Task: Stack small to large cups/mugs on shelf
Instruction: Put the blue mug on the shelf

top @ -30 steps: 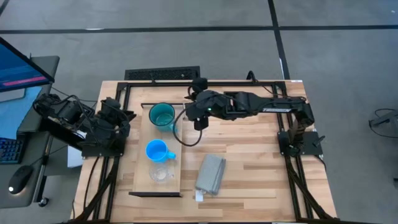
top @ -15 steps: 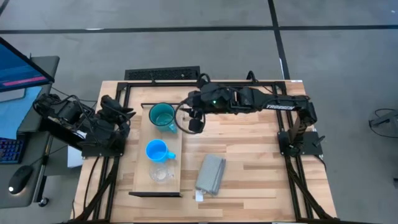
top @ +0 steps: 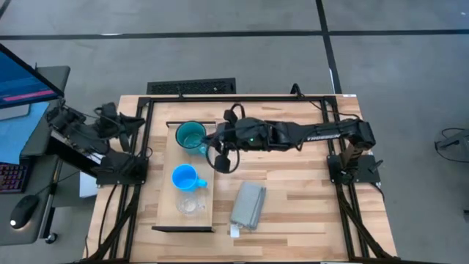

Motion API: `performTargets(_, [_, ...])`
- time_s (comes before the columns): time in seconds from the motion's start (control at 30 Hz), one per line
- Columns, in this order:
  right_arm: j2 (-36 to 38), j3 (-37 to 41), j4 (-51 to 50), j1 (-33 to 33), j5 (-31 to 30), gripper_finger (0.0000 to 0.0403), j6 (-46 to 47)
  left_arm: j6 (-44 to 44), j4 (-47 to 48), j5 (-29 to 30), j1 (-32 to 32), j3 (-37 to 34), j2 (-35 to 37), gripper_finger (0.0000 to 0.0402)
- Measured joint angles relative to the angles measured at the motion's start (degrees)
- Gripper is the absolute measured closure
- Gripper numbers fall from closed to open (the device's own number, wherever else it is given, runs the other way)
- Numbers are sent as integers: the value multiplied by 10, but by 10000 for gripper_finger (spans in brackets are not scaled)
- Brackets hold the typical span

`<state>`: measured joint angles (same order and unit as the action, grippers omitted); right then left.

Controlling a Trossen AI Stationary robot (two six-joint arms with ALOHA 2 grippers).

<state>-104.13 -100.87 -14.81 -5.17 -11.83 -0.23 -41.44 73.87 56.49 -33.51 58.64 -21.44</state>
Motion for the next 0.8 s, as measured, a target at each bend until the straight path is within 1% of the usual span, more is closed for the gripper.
performTargets(0.07, [0,14,17,-4,2,356,6,19,-30,16,-4,-23,34,365])
performTargets(0.17, [-5,25,16,-10,4,369,7,58,-80,23,-7,-67,77,371])
performTargets(0.23, [-1,39,39,-11,15,375,7,82,-116,28,-7,-95,102,372])
performTargets(0.37, [14,106,95,-7,51,384,18,110,-168,24,-7,-138,144,372])
performTargets(0.4, [19,125,129,-5,58,385,19,113,-174,23,-7,-146,153,372])
performTargets(0.53, [69,229,240,6,60,384,38,117,-185,15,-7,-158,179,372])
performTargets(0.63, [102,296,288,15,76,381,63,119,-187,14,-7,-158,181,372])
performTargets(0.73, [115,329,311,17,82,385,94,132,-195,13,-7,-158,181,373])
performTargets(0.8, [111,330,314,15,89,390,109,138,-201,14,-7,-158,181,373])
